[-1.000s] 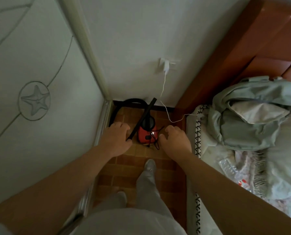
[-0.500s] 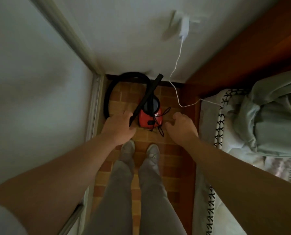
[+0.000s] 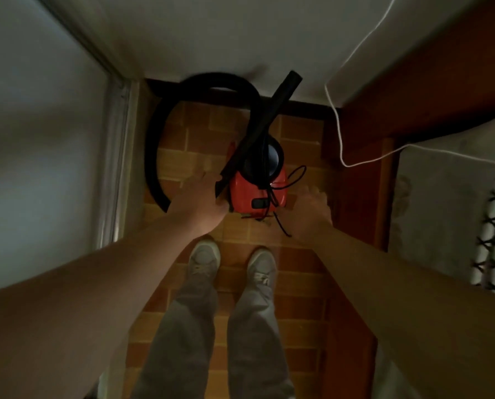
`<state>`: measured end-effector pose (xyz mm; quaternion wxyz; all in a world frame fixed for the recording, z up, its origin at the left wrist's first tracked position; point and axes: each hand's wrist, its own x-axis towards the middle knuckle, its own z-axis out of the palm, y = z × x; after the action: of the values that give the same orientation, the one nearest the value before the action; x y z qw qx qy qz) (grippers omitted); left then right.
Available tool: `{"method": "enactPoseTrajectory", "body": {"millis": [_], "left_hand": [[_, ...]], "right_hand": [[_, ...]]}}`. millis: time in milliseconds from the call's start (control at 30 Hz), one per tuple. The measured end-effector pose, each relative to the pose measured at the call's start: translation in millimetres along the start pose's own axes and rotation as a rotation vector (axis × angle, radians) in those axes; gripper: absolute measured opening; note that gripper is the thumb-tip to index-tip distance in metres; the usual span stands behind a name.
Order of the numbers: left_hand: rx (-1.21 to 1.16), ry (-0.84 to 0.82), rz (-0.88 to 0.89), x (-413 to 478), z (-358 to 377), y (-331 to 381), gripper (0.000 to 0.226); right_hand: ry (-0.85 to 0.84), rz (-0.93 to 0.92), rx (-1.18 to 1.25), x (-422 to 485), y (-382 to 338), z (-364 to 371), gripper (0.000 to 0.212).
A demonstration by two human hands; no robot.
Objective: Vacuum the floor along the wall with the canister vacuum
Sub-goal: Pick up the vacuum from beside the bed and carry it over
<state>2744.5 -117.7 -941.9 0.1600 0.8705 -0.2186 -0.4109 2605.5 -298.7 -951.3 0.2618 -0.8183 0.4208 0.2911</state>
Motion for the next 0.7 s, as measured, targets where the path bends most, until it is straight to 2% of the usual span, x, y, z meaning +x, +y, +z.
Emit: {"method": "enactPoseTrajectory", "body": {"millis": [233,533,700], "left_hand": [[-0.156,0.040,-0.007,59,43,-18,0.054],[-0.342,0.007,-0.012,118,77,-32,0.037],[-0.326,0.004,0.021,128,88,-31,0.050]], "right_hand": [[-0.029,-0.087,-0.077,58,10,49,0.087],[-0.036,-0.083,-0.198,85,19,76,0.063],[0.042,-0.065,-0.065,95,24,80,0.069]]}}
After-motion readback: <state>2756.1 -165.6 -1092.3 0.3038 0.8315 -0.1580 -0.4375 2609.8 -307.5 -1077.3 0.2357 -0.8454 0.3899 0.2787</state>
